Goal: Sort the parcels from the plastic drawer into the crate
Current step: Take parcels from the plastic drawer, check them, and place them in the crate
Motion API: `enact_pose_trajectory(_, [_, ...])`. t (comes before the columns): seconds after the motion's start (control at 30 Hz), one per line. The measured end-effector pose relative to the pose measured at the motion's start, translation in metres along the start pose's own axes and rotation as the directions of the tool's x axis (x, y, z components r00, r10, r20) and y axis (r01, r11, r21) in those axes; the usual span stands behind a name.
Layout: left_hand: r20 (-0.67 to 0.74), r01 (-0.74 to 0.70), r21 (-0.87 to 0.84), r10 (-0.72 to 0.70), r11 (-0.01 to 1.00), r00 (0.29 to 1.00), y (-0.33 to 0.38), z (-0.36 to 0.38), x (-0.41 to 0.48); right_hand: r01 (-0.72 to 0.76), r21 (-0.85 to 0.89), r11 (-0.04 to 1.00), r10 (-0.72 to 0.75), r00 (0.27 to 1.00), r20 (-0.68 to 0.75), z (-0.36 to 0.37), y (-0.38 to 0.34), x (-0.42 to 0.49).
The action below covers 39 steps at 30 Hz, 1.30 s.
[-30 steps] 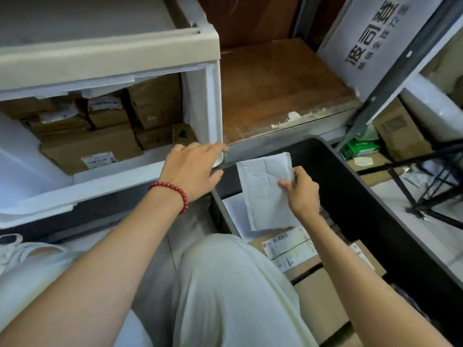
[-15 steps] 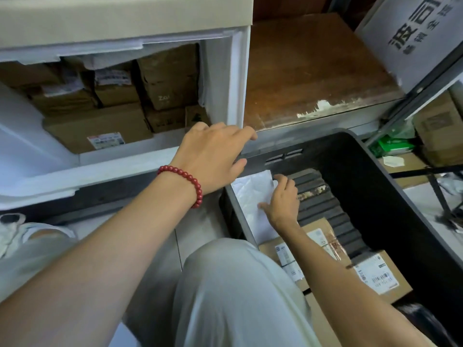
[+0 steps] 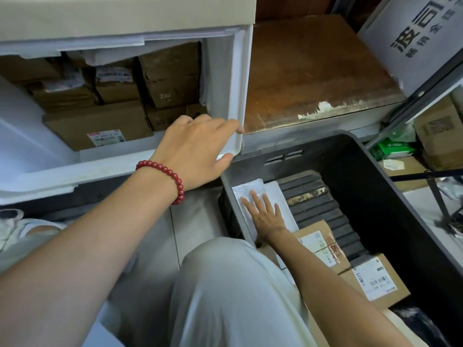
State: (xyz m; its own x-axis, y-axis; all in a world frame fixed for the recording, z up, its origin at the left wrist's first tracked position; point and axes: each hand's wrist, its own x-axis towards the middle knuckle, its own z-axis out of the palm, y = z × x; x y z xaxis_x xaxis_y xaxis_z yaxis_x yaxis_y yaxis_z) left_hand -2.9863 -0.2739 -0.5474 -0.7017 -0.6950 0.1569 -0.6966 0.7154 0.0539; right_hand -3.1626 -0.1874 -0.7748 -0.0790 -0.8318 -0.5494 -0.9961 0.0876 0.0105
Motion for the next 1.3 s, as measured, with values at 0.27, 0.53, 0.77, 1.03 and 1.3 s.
enact_pose_trajectory(0.27, [0.011, 0.039, 0.017, -0.039, 0.999, 0.999, -0.024, -0.016, -0.022, 0.036, -0.146, 0.989, -0.019, 0.993, 0.115, -0.018, -0.009, 0.02])
enact_pose_trajectory(0.53, [0.025, 0.133, 0.038, -0.134, 0.99, 0.991, -0.054, -0.036, -0.044, 0.0, -0.018, 1.0, -0.002, 0.992, -0.125, -0.046, 0.002, -0.002])
enact_pose_trajectory(0.77, [0.044, 0.22, 0.04, -0.222, 0.975, 0.974, -0.055, -0.04, -0.054, -0.059, 0.087, 0.994, 0.088, 0.92, -0.382, -0.097, 0.007, -0.038])
enact_pose_trajectory(1.03, [0.132, 0.204, 0.044, -0.208, 0.978, 0.969, -0.035, -0.029, -0.055, 0.081, 0.183, 0.98, 0.028, 0.85, -0.525, -0.162, -0.026, -0.082])
enact_pose_trajectory(1.3, [0.151, 0.295, 0.088, -0.305, 0.952, 0.94, -0.052, -0.039, -0.07, 0.187, 0.161, 0.969, -0.063, 0.819, -0.571, -0.214, -0.09, -0.092])
